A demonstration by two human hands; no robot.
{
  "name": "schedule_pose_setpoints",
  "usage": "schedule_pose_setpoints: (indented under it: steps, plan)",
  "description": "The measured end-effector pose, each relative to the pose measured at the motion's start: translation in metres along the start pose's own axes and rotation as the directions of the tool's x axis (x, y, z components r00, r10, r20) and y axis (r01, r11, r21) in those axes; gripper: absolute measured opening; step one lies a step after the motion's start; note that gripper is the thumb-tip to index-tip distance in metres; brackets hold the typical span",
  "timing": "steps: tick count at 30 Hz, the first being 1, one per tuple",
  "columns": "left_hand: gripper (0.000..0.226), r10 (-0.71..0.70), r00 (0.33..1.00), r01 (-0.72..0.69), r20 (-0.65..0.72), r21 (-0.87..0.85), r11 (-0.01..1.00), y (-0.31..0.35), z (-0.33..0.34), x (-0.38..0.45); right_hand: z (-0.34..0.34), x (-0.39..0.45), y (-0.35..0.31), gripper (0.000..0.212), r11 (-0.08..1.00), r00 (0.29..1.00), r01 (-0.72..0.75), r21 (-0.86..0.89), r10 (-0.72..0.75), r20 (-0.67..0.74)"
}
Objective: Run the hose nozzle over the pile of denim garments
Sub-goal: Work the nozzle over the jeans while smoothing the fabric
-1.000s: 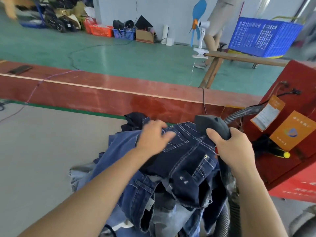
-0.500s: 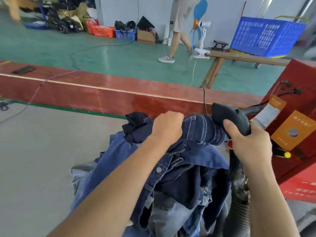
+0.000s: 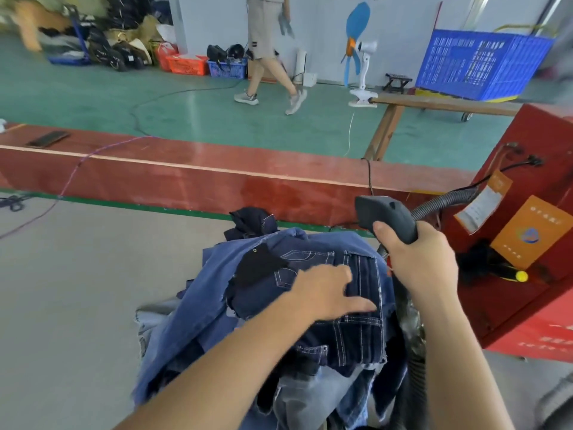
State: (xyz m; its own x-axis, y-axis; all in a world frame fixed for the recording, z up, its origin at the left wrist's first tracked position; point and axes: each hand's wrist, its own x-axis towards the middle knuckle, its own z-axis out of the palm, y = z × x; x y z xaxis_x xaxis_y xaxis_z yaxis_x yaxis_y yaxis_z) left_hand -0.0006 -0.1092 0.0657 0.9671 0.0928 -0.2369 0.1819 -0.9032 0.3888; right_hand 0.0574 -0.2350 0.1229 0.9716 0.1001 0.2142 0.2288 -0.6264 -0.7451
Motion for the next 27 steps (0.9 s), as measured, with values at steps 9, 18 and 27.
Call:
schedule_pose_setpoints:
  steps: [9,18,27]
  plan:
    - [0.058,0.066,0.996,-0.049,-0.068,0.223,0.974,-0.008,0.048,0.019,0.011,-0.004,-0.005,0.038,0.997,0.993,0.056,-0.047,-0.051,0.108]
    - [0.063,0.228,0.846,-0.221,0.482,-0.072,0.973,-0.022,0.016,0.002,0.003,0.0,-0.004,0.04,1.0,1.0,0.006,-0.02,-0.006,0.005]
    - [0.034,-0.523,0.799,0.381,-0.297,-0.423,0.822,-0.101,-0.018,0.047,0.016,-0.006,-0.001,0.037,0.992,0.975,0.009,-0.125,0.019,0.22]
